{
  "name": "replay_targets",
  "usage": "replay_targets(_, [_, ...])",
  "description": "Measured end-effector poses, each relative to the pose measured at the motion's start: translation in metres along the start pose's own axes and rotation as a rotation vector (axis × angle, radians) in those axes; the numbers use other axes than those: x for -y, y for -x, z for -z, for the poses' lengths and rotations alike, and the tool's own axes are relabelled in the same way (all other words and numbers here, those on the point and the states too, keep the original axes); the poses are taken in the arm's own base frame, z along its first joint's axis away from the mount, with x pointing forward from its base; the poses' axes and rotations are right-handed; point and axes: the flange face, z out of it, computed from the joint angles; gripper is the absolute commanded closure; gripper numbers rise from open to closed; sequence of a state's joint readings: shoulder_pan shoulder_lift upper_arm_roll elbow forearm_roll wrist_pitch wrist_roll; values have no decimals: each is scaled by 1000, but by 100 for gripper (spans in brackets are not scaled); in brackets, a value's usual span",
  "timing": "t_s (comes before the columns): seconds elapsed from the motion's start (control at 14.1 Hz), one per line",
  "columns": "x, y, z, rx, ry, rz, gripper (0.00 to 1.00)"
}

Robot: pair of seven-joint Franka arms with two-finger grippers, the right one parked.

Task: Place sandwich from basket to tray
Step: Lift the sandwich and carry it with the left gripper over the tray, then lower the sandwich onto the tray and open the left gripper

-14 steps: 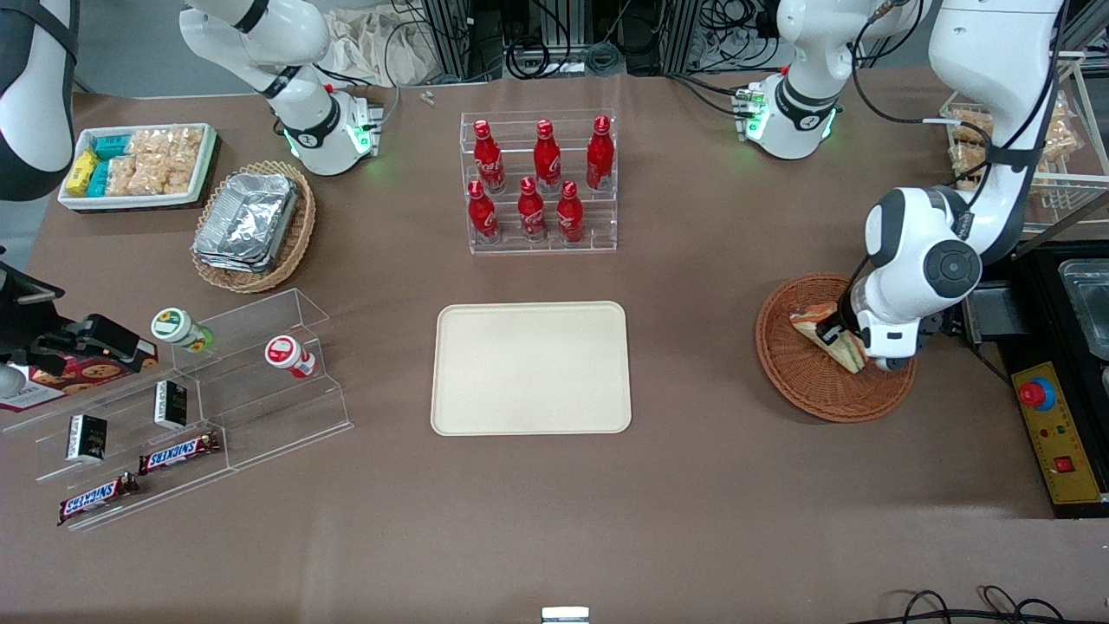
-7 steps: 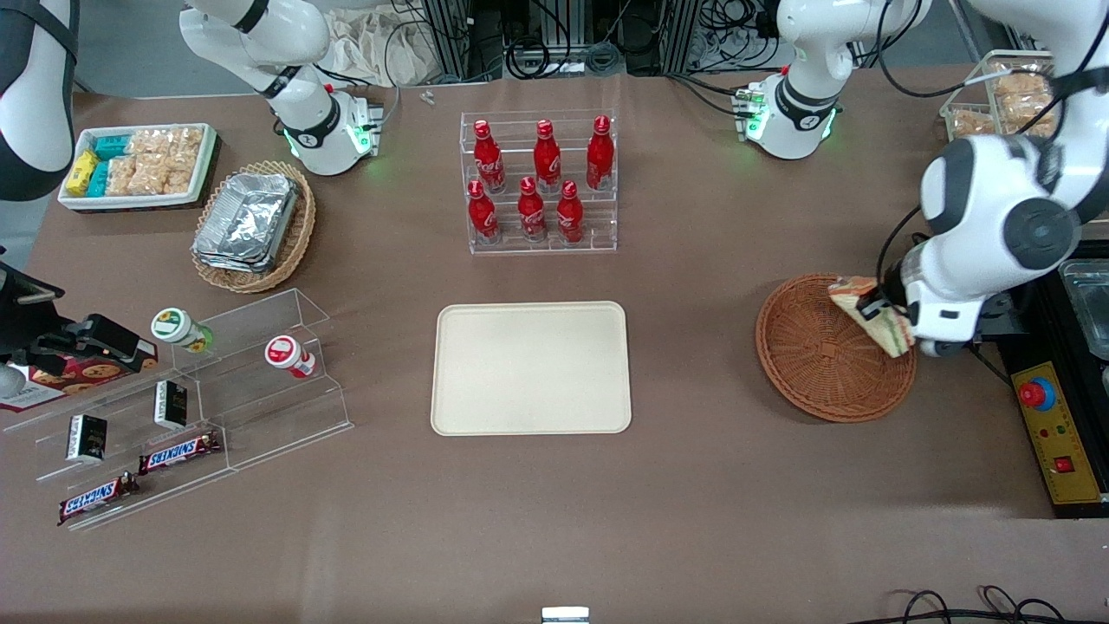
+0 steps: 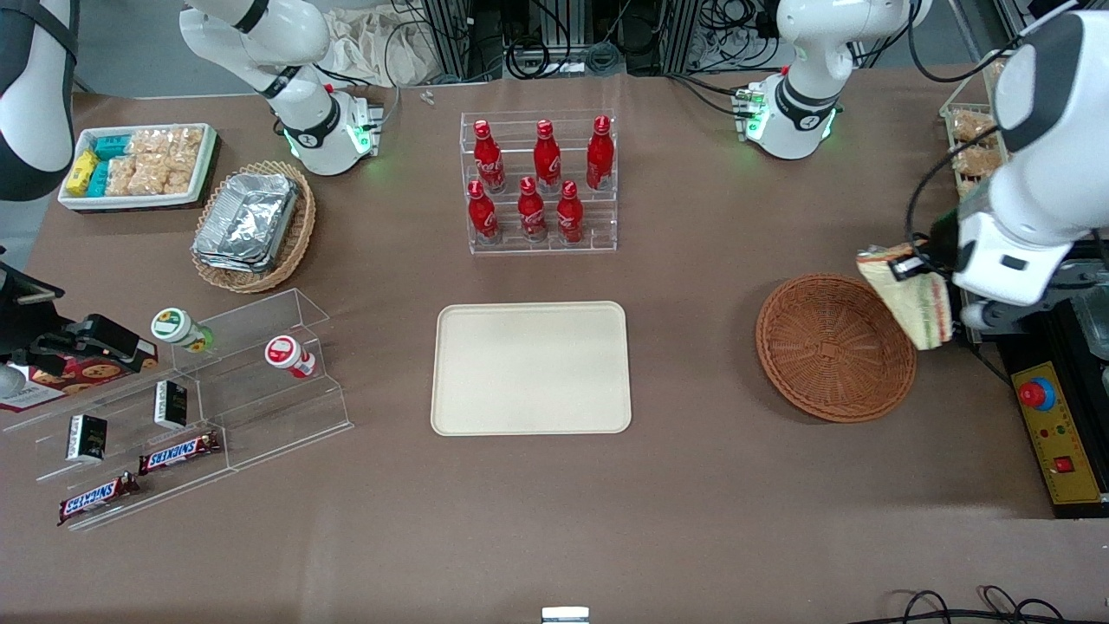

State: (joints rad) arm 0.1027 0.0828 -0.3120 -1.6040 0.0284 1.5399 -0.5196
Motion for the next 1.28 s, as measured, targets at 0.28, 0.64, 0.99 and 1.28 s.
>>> replay_targets(0.28, [-104, 32, -32, 72, 27, -201, 100])
replay_targets(0.64, [-217, 37, -122, 73, 72, -305, 100])
replay_targets(0.99, [-312, 64, -222, 36, 78, -292, 100])
replay_targets(1.28, [-335, 52, -275, 25, 93, -297, 100])
